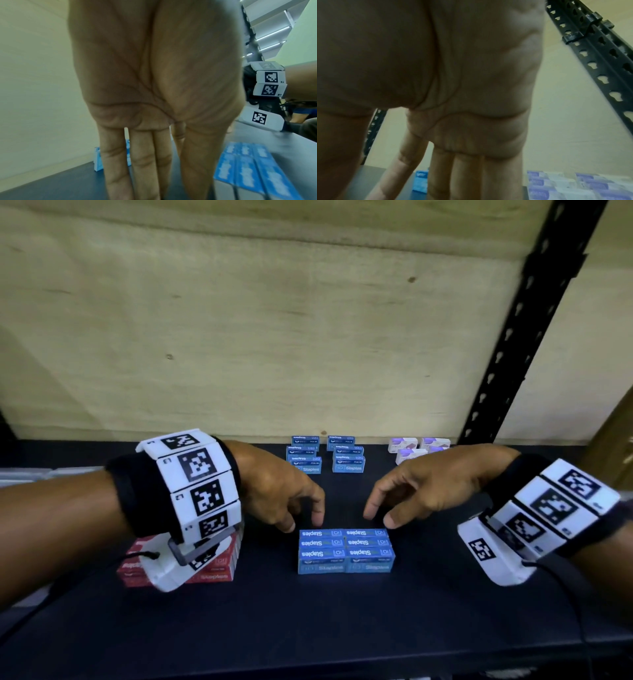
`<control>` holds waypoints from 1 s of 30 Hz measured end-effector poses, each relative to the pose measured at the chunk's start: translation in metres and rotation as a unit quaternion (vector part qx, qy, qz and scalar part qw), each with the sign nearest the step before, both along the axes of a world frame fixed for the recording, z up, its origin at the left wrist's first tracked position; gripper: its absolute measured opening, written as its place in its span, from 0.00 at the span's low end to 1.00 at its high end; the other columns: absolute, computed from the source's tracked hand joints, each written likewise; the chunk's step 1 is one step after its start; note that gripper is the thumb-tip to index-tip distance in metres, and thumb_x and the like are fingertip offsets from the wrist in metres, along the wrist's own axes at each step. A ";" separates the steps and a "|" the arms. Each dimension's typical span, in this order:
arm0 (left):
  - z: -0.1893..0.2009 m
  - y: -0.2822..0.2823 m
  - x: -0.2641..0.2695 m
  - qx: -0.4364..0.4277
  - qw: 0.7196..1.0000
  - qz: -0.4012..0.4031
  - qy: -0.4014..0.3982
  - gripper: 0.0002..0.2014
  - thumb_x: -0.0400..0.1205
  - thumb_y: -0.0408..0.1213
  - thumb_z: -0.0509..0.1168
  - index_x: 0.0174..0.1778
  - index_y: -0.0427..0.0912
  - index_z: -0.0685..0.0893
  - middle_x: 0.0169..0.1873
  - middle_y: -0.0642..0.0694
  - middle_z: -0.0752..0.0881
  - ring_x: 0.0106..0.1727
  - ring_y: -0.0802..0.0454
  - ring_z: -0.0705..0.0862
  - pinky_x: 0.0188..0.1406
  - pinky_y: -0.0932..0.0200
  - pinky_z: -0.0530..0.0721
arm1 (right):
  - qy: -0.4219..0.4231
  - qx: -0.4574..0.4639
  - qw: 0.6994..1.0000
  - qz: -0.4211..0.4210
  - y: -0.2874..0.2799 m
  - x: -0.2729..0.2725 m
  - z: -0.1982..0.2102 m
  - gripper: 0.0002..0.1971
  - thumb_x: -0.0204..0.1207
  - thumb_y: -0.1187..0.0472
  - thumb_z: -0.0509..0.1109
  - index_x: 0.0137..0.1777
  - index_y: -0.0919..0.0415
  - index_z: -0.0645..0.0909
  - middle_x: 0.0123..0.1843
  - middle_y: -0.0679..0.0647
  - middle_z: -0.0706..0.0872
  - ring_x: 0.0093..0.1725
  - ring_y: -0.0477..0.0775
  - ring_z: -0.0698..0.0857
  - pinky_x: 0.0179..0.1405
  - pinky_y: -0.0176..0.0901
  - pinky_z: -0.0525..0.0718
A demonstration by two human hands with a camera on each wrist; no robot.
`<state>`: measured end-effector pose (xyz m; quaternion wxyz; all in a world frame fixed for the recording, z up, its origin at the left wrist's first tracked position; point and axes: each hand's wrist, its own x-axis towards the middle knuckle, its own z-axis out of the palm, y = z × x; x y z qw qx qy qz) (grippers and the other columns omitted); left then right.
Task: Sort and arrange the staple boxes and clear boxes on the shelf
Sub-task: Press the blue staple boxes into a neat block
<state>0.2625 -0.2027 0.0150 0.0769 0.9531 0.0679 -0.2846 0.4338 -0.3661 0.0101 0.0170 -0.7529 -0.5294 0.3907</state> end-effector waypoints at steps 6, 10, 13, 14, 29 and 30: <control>0.005 0.026 0.024 -0.001 0.993 0.073 -0.089 0.13 0.83 0.41 0.67 0.63 0.52 0.78 0.49 0.51 0.90 0.52 0.52 0.86 0.49 0.59 0.82 | -0.133 0.102 0.985 -0.047 0.031 0.025 0.010 0.09 0.79 0.53 0.74 0.57 0.48 0.84 0.47 0.46 0.90 0.46 0.48 0.89 0.49 0.39 0.84; 0.003 0.044 0.048 0.098 0.979 0.080 -0.156 0.16 0.81 0.50 0.68 0.63 0.51 0.76 0.41 0.57 0.79 0.46 0.52 0.80 0.44 0.56 0.77 | -0.270 0.120 0.955 -0.037 0.059 0.031 0.013 0.15 0.79 0.51 0.73 0.64 0.48 0.80 0.51 0.44 0.83 0.49 0.48 0.81 0.51 0.40 0.77; 0.000 0.053 0.060 0.150 0.974 0.086 -0.146 0.19 0.80 0.52 0.69 0.63 0.52 0.74 0.47 0.54 0.78 0.48 0.51 0.79 0.40 0.57 0.74 | -0.307 0.085 0.948 -0.026 0.076 0.034 0.009 0.17 0.78 0.51 0.74 0.66 0.50 0.80 0.54 0.47 0.82 0.50 0.49 0.79 0.50 0.41 0.76; -0.001 0.055 0.063 0.154 0.975 0.086 -0.137 0.19 0.80 0.51 0.70 0.63 0.52 0.75 0.47 0.53 0.78 0.48 0.50 0.79 0.40 0.57 0.74 | -0.311 0.079 0.947 -0.021 0.079 0.035 0.008 0.16 0.78 0.52 0.75 0.64 0.52 0.81 0.53 0.46 0.82 0.48 0.48 0.79 0.47 0.40 0.75; 0.001 0.029 0.049 0.089 0.991 0.037 -0.092 0.11 0.80 0.46 0.72 0.56 0.49 0.84 0.36 0.61 0.78 0.40 0.59 0.78 0.41 0.64 0.76 | -0.196 0.015 0.981 0.004 0.049 0.019 0.009 0.09 0.76 0.53 0.76 0.54 0.51 0.86 0.50 0.47 0.92 0.53 0.50 0.88 0.59 0.46 0.85; 0.001 0.025 0.044 0.074 0.993 0.035 -0.088 0.11 0.79 0.46 0.72 0.55 0.50 0.84 0.35 0.62 0.79 0.40 0.60 0.78 0.41 0.64 0.77 | -0.185 0.009 0.983 0.005 0.043 0.016 0.008 0.09 0.75 0.53 0.77 0.54 0.51 0.87 0.50 0.48 0.92 0.53 0.50 0.89 0.60 0.47 0.85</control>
